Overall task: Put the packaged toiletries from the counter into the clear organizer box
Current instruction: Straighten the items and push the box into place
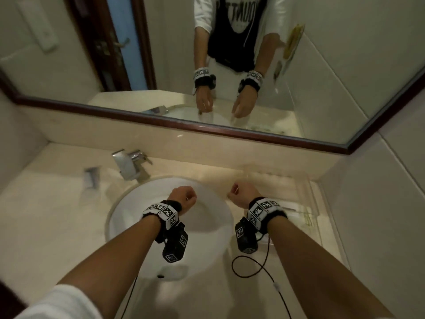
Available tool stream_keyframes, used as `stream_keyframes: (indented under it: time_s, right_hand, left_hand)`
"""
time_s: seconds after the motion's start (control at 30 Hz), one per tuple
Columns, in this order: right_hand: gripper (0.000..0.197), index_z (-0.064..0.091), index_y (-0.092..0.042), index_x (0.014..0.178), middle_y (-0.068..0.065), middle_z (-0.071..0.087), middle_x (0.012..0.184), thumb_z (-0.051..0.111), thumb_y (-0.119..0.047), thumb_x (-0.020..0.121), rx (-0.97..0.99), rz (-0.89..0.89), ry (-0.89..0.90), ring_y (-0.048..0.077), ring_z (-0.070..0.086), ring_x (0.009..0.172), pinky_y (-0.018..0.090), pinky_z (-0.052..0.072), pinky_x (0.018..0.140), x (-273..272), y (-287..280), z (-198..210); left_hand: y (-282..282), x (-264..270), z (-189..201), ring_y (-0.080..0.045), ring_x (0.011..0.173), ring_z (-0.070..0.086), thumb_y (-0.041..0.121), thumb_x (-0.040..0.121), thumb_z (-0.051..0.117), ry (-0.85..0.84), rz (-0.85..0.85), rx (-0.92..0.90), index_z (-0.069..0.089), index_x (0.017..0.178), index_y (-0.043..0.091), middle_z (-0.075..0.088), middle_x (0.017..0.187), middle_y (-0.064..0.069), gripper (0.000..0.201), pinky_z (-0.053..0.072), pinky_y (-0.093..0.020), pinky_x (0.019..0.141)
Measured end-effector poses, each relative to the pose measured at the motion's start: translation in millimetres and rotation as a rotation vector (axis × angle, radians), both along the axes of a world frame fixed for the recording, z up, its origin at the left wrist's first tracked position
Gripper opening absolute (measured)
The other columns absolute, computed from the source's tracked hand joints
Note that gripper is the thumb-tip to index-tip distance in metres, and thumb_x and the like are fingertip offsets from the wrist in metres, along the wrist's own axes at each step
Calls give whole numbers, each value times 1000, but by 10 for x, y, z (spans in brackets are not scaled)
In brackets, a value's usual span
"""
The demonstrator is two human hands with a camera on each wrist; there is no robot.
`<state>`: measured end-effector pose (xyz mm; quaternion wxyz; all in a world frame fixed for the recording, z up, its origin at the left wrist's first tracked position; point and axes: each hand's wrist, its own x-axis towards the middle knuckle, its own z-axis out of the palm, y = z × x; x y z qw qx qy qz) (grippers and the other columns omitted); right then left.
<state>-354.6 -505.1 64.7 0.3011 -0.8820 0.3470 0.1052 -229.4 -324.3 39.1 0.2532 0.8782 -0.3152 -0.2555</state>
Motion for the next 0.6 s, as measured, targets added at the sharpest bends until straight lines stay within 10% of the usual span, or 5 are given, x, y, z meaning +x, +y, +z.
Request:
stream_keyframes:
  time_s: [0.6]
  right_hand:
    - [34, 59, -13, 114, 9, 61, 121, 61, -35, 89, -18, 535, 123, 28, 58, 111, 34, 46, 93, 2125, 2486, -336]
  left_hand:
    - [3049, 1268, -264, -18, 78, 55, 19, 87, 59, 14, 456, 32, 57, 82, 17, 59, 84, 0, 5, 44, -23, 73]
